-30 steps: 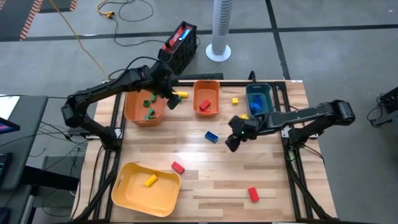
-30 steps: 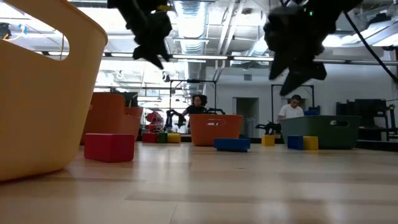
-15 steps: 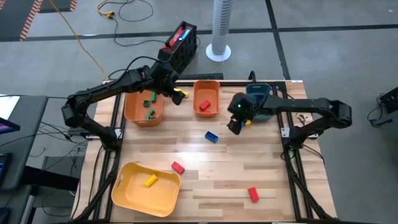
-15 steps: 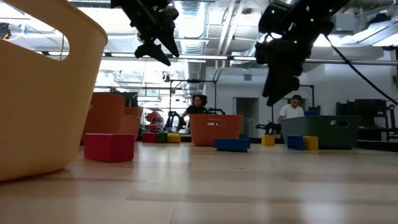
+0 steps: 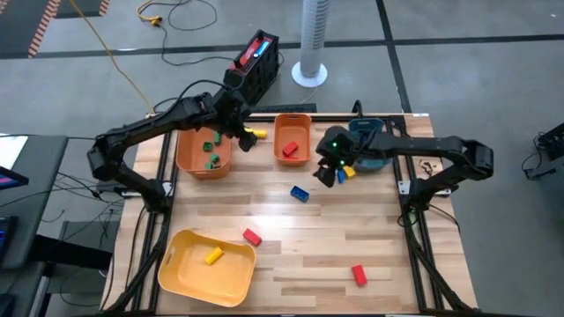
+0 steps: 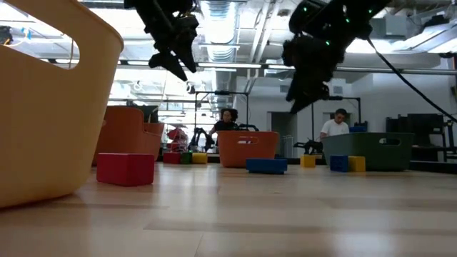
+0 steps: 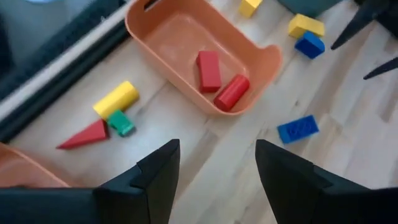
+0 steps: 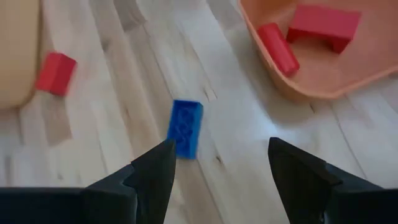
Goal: Sort blocks
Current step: Put the yellow block into the yellow bin
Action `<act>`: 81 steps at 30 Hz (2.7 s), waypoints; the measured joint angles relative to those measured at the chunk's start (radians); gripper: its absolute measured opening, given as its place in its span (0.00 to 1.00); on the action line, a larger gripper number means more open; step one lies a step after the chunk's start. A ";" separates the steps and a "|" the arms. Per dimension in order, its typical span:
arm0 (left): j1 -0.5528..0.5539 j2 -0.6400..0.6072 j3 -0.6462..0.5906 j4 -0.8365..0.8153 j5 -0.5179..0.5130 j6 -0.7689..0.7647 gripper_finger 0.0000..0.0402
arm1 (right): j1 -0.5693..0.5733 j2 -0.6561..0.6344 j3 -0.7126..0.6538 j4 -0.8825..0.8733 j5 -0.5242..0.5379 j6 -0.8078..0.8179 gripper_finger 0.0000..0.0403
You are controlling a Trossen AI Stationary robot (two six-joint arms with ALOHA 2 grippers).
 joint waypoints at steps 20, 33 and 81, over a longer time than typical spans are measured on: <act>0.035 0.370 0.218 -0.169 -0.053 0.233 0.45 | 0.013 -0.001 0.077 -0.032 0.013 0.005 0.66; 0.065 0.733 0.626 -0.410 -0.128 0.390 0.54 | 0.055 -0.004 0.076 -0.044 0.012 0.053 0.66; -0.060 0.814 0.857 -0.574 -0.326 0.429 0.66 | -0.018 -0.113 0.103 -0.158 0.001 0.054 0.66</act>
